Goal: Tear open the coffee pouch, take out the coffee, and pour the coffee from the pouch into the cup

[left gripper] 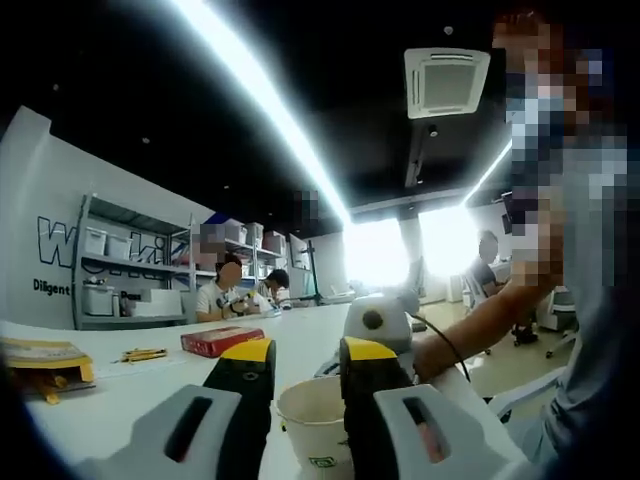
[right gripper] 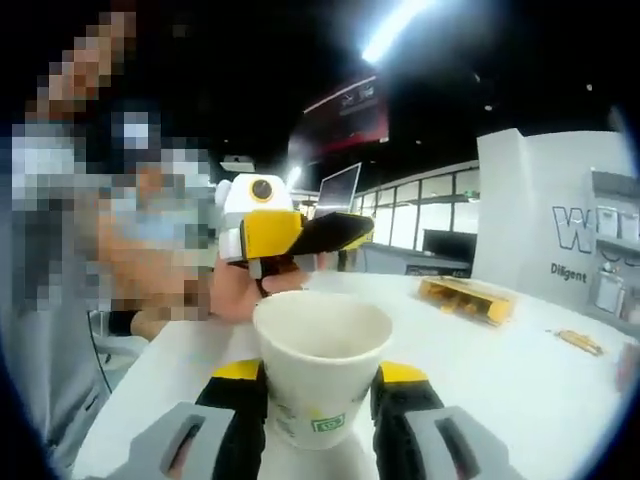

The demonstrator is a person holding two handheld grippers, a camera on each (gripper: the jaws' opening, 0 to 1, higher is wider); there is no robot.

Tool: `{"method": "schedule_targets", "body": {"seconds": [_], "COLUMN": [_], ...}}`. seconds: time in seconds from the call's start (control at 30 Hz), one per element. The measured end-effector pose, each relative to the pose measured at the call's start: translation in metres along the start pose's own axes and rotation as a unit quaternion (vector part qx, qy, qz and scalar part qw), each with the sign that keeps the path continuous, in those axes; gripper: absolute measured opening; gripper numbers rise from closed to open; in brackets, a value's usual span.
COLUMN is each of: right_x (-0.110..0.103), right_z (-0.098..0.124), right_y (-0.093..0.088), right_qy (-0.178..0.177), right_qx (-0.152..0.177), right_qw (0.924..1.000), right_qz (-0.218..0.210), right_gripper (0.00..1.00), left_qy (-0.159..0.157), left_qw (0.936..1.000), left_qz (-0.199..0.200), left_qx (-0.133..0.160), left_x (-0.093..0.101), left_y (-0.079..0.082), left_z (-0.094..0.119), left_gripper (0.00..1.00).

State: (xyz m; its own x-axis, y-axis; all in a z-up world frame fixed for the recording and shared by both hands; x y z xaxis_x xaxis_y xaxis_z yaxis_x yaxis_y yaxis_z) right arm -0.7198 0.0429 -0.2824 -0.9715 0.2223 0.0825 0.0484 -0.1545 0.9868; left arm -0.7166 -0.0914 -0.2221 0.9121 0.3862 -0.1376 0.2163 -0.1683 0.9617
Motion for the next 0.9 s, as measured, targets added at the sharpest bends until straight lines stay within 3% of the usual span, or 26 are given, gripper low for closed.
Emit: {"method": "schedule_targets", "body": {"seconds": [0.2, 0.33, 0.53, 0.63, 0.9], "right_x": [0.027, 0.054, 0.108, 0.130, 0.180], "right_z": [0.033, 0.068, 0.126, 0.148, 0.201], "right_y": [0.004, 0.011, 0.019, 0.017, -0.012], "right_qy": [-0.057, -0.112, -0.206, -0.243, -0.323], "right_qx": [0.007, 0.008, 0.013, 0.016, -0.010], "right_qw": [0.9983, 0.9935, 0.9782, 0.9697, 0.9461], "right_qz": [0.010, 0.018, 0.024, 0.016, -0.011], "right_gripper": [0.41, 0.41, 0.41, 0.41, 0.41], "left_qy": [-0.001, -0.002, -0.003, -0.003, -0.003], "left_qw": [1.0000, 1.0000, 1.0000, 1.0000, 1.0000], "left_qz": [0.001, 0.001, 0.000, 0.001, 0.001], "left_qx": [-0.001, -0.002, -0.004, -0.006, -0.006], "left_x": [0.001, 0.002, 0.004, -0.005, -0.002], "left_y": [-0.001, -0.001, -0.001, -0.003, -0.003], "left_z": [-0.001, -0.001, -0.002, -0.004, -0.003], "left_gripper": [0.28, 0.28, 0.28, 0.28, 0.28]}}
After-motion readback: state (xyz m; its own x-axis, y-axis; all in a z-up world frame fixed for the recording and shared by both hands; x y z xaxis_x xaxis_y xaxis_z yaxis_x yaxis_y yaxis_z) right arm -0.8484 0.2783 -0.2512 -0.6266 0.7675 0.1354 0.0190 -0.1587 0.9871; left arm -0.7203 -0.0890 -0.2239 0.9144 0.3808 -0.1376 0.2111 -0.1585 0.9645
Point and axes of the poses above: the point that each gripper's makers call its tool centre point, and the gripper's own axes: z roughly backward along the fingers, x roughly to its right, y roughly out of its top, the point moved 7 cm from there along z, roughly backward along the fingers, and after that the axes turned 2 degrees about -z, right-handed, at the moved point
